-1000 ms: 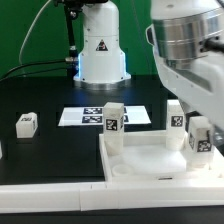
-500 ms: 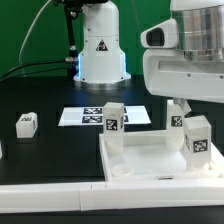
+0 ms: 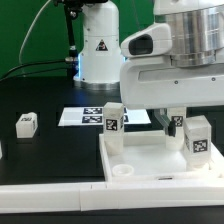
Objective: Assemble square table
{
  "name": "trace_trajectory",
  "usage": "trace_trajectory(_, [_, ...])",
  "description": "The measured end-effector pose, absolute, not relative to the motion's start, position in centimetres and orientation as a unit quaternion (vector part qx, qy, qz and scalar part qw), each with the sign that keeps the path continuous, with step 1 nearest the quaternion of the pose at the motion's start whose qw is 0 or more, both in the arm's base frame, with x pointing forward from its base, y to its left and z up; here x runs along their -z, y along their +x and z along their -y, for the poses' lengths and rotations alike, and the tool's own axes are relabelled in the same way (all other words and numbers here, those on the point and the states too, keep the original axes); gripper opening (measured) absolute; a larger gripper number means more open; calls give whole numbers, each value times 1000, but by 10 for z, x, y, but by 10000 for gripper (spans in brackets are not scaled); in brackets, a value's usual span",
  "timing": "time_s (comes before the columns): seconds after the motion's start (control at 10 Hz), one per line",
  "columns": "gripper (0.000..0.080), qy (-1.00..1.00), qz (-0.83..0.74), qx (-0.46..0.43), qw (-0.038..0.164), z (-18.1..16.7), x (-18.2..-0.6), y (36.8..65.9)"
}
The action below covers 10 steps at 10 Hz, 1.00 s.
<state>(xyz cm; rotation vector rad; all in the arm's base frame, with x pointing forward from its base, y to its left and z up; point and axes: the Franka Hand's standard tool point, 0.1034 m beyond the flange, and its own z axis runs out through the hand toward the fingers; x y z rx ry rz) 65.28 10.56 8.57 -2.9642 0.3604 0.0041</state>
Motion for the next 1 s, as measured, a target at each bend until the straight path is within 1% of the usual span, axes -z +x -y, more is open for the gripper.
trace_trajectory(0.2, [649, -988, -134, -10, 79, -114, -83, 651])
trace_trajectory(0.4, [649, -988, -135, -5, 78, -114, -81, 652])
trace_trajectory(0.5, [540, -988, -135, -5, 78, -114, -81, 652])
trace_trajectory(0.6, [391, -988, -135, -5, 78, -114, -81, 652])
trace_trajectory(0.7, [391, -988, -136, -4, 76, -111, -81, 652])
trace_trajectory(0.8, [308, -990, -123, -2, 75, -111, -81, 652])
trace_trajectory(0.9, [308, -992, -102, 1, 70, -113, -81, 652])
trace_trajectory(1.0, [308, -991, -113, 8, 68, -113, -82, 651])
